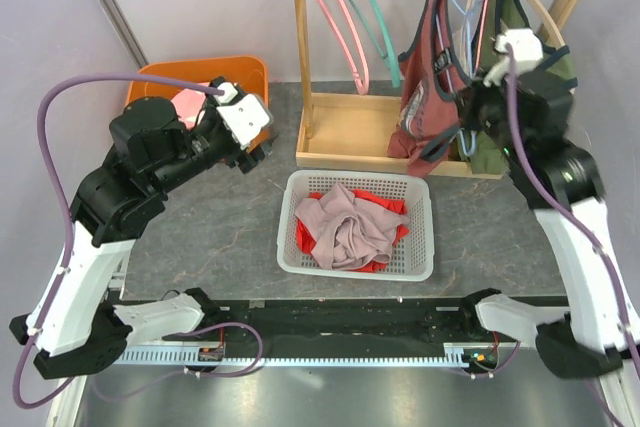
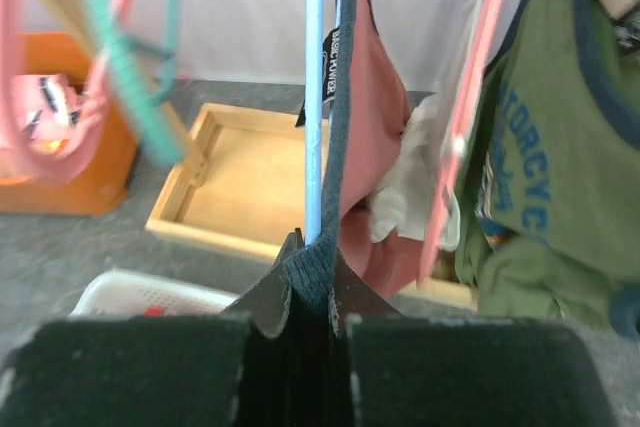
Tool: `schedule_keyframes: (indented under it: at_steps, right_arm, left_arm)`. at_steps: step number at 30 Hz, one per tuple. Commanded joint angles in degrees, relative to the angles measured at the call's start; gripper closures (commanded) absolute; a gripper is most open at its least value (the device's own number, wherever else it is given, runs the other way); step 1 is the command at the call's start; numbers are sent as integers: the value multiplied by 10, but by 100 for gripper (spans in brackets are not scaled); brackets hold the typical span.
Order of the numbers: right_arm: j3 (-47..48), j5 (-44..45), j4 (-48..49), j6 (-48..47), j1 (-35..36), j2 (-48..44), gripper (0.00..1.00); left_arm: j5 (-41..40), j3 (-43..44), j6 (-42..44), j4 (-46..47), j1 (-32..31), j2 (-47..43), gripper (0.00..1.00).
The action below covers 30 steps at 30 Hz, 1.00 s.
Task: Remove the tank top from the hanger
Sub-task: Pick up the hanger from the clothesline.
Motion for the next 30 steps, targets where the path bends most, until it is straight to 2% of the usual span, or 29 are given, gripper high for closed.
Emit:
schedule_keyframes:
  at_steps: [1, 3, 4, 7, 9, 12, 13, 20, 27, 30]
  right_arm:
    - [40, -18, -71, 17, -2, -89, 100]
    - [51, 19, -102, 33, -1, -113, 100]
    - [26, 4, -100, 35, -1, -152, 100]
    - [-55, -44, -28, 25, -1, -265, 100]
    - [-50, -45, -48, 14, -1, -292, 100]
    - [40, -127, -119, -3, 1, -270, 100]
    - [60, -171, -115, 0, 1, -273, 100]
    - [134, -319, -36, 20, 2, -276, 100]
    - [136, -394, 113, 69, -1, -274, 100]
    - [188, -329, 115, 46, -5, -263, 100]
  left_arm:
    - [79, -34, -51, -18, 2, -29, 18]
    - [109, -61, -75, -20, 3, -36, 19]
    - [151, -82, -79, -19, 6, -42, 19]
    - [194, -101, -79, -21, 12, -46, 19]
    - [199, -105, -74, -25, 17, -46, 18]
    - [215, -102, -68, -33, 21, -41, 17]
    - [219, -101, -66, -35, 21, -38, 17]
    - [231, -104, -67, -34, 35, -37, 19]
    - [241, -99, -69, -33, 47, -42, 20]
    - [244, -99, -70, -34, 52, -47, 20]
